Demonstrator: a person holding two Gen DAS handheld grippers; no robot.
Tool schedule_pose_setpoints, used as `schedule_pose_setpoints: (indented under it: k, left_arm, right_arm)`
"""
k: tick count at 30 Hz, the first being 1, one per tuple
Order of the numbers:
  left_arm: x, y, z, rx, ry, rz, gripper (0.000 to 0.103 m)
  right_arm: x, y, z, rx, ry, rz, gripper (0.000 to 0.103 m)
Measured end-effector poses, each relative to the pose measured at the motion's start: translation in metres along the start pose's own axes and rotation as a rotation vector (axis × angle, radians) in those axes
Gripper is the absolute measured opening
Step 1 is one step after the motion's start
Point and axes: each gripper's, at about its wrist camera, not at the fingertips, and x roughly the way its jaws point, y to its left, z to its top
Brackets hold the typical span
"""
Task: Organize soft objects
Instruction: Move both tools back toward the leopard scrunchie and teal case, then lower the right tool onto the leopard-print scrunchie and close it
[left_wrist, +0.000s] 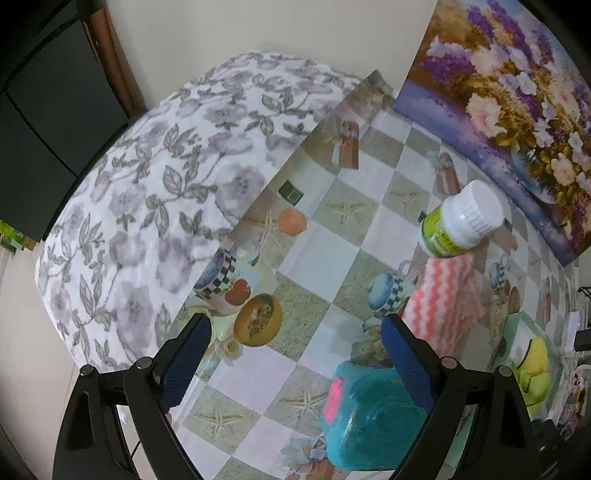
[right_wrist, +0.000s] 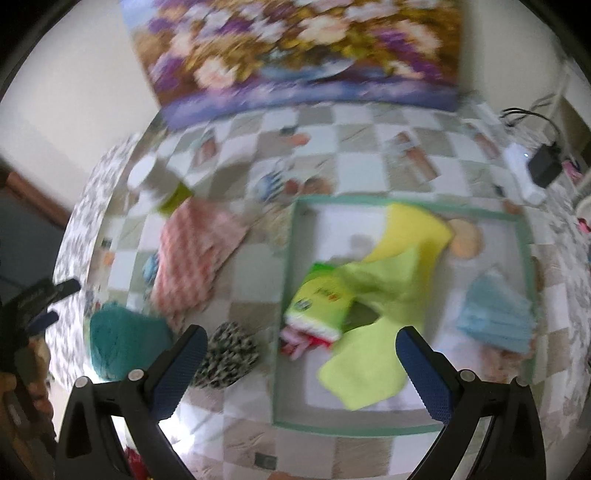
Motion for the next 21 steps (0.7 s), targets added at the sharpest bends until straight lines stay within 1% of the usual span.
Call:
schedule_pose_setpoints:
  k: [4, 10, 16, 21]
  left_arm:
    - [0.01, 0.004, -0.001, -0.012, 0.031, -0.005, 0.093]
    - [0.016, 0.006, 0.0, -0.023, 0.043, -0.017, 0.093]
    - [0.031, 0.008, -0.001, -0.034, 0.086, -0.023, 0.093]
    - [0.037, 0.009, 0.0, -0.043, 0.103, -0.027, 0.093]
  right_arm:
    - [0.019, 0.024, -0.008, -0.064, 0.059, 0.021, 0.103]
    - [0.044, 0.048, -0.02, -0.136, 0.132, 0.06, 0.103]
    - [0.061, 0.057, -0.026, -0.155, 0.168, 0.058, 0.103]
    - [0.063, 0.068, -0.029, -0.196, 0.159, 0.072, 0.103]
